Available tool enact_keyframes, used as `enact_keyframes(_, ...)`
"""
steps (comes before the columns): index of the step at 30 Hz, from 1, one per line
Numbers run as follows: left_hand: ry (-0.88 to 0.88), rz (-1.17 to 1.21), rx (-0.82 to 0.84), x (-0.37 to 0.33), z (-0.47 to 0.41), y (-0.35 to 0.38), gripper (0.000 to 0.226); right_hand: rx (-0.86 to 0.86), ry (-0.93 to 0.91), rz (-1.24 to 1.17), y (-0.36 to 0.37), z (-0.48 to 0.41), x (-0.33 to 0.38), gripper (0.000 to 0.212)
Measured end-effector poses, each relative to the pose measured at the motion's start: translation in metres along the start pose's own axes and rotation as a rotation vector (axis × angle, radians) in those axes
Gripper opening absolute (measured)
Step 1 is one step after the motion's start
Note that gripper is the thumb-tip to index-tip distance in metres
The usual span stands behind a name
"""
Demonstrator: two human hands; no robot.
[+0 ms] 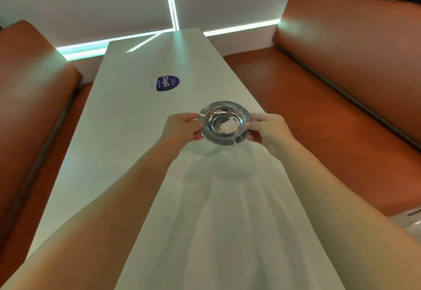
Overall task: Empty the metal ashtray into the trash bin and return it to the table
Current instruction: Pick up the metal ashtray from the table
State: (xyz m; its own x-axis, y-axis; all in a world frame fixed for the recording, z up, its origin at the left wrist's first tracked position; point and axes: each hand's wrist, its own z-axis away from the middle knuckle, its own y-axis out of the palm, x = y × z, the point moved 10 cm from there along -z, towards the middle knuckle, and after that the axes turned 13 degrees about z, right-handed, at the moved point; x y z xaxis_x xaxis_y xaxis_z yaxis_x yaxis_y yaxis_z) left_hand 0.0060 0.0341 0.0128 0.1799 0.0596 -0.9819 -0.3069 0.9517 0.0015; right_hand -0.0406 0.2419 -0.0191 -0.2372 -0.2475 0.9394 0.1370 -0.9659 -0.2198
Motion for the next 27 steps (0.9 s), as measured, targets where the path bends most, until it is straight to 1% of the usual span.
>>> enact_keyframes(2,-0.006,0.008,0.048,0.002,0.038,0.014,0.033,-0.018,0.041,-0.076,-0.019,0.043,-0.013,0.02)
enact_keyframes(3,-0.013,0.009,0.081,0.004,0.056,0.023,0.033,-0.033,0.06,-0.104,-0.031,0.064,-0.02,0.019)
enact_keyframes(10,-0.061,0.003,0.32,0.027,0.155,0.121,0.036,-0.123,0.115,-0.154,-0.134,0.187,-0.074,0.017)
enact_keyframes(14,-0.084,-0.073,0.433,0.046,0.199,0.185,0.042,-0.201,0.184,-0.19,-0.193,0.232,-0.113,0.013)
enact_keyframes(18,-0.113,-0.143,0.503,0.072,0.23,0.241,0.044,-0.226,0.237,-0.196,-0.24,0.254,-0.153,0.012)
enact_keyframes(22,-0.138,-0.178,0.507,0.099,0.243,0.293,0.042,-0.241,0.274,-0.22,-0.283,0.255,-0.189,0.013)
enact_keyframes(27,-0.119,-0.208,0.364,0.122,0.229,0.341,0.039,-0.192,0.272,-0.223,-0.328,0.222,-0.215,0.021)
